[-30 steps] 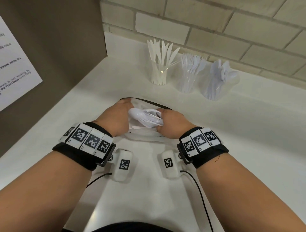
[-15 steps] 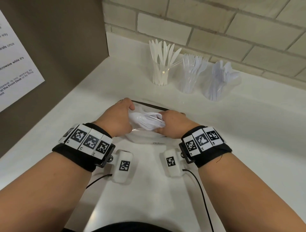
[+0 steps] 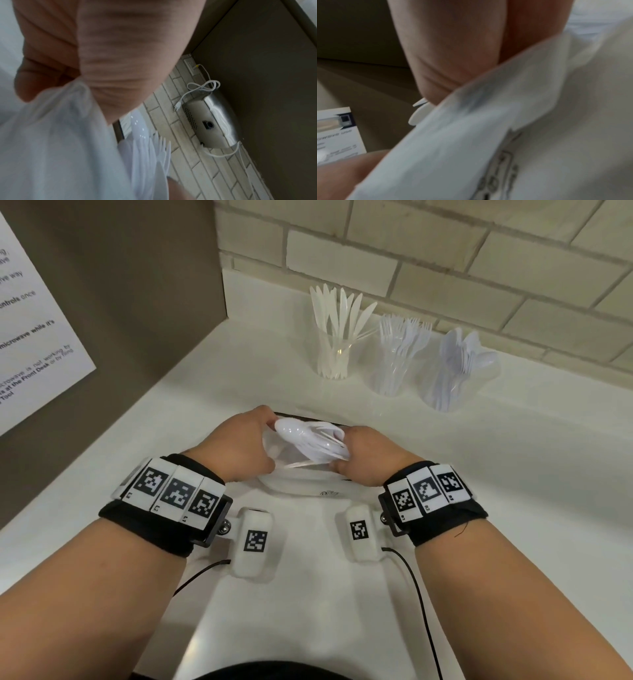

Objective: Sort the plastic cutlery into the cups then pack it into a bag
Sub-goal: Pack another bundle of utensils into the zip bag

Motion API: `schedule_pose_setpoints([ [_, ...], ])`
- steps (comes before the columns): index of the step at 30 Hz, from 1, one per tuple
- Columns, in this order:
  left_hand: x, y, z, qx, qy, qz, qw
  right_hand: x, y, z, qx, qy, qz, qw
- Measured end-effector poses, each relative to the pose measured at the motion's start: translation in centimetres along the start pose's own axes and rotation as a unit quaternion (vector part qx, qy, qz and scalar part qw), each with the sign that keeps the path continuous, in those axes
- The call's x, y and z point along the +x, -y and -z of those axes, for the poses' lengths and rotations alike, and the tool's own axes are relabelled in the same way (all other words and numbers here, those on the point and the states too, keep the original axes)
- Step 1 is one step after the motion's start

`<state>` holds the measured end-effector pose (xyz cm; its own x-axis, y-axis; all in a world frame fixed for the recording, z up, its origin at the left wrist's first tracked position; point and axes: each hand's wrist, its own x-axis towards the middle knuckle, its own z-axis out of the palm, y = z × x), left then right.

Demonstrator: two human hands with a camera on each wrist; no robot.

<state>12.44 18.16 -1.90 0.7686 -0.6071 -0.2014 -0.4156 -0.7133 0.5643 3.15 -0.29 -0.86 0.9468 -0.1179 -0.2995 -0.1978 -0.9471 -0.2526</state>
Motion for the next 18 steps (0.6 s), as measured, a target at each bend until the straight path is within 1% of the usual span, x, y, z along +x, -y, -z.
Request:
schedule_pose_setpoints([
  [3, -0.3, 0.0, 1.0, 0.006, 0.011, -0.002, 1.000, -0.4, -0.7, 0.7, 0.084, -0.056, -0.011, 0.995],
  [5, -0.4, -0.2, 1.4, 0.006, 0.013, 0.001, 1.000, -0.6, -0.8, 0.9, 0.150, -0.098, -0.015, 0.984],
  [7, -0.6, -0.7, 1.4, 0.039, 0.024, -0.002, 0.999, -0.7, -0.7, 1.0, 0.250, -0.139, 0.001, 0.958],
  [9, -0.7, -1.5, 1.0, 0.096, 0.037, -0.006, 0.995, -0.8, -0.4, 1.2, 0.347, -0.184, 0.014, 0.920],
  [11, -0.7, -2.5, 0.7, 0.166, 0.062, -0.016, 0.984, -0.8, 0.1, 1.9, 0.406, -0.220, 0.012, 0.887],
  [12, -0.7, -2.8, 0.7, 0.199, 0.081, -0.016, 0.977, -0.8, 0.4, 2.4, 0.437, -0.238, 0.009, 0.867],
  [13, -0.6, -2.9, 0.8, 0.222, 0.101, -0.012, 0.970, -0.9, 0.7, 3.0, 0.476, -0.256, 0.009, 0.841],
  [14, -0.7, -2.9, 0.9, 0.233, 0.117, -0.005, 0.965, -1.1, 1.1, 3.8, 0.526, -0.272, 0.014, 0.806],
  [15, -0.9, -2.9, 1.3, 0.243, 0.123, 0.007, 0.962, -1.2, 1.1, 4.5, 0.585, -0.281, 0.021, 0.761],
  [16, -1.4, -2.9, 1.8, 0.258, 0.117, 0.018, 0.959, -1.4, 1.2, 5.2, 0.637, -0.278, 0.034, 0.718],
  [17, -1.8, -2.9, 2.5, 0.268, 0.095, 0.021, 0.958, -1.7, 1.3, 6.0, 0.672, -0.271, 0.047, 0.688],
  [18, -2.0, -3.1, 3.1, 0.252, 0.046, 0.005, 0.967, -2.0, 1.5, 6.6, 0.686, -0.272, 0.047, 0.673],
])
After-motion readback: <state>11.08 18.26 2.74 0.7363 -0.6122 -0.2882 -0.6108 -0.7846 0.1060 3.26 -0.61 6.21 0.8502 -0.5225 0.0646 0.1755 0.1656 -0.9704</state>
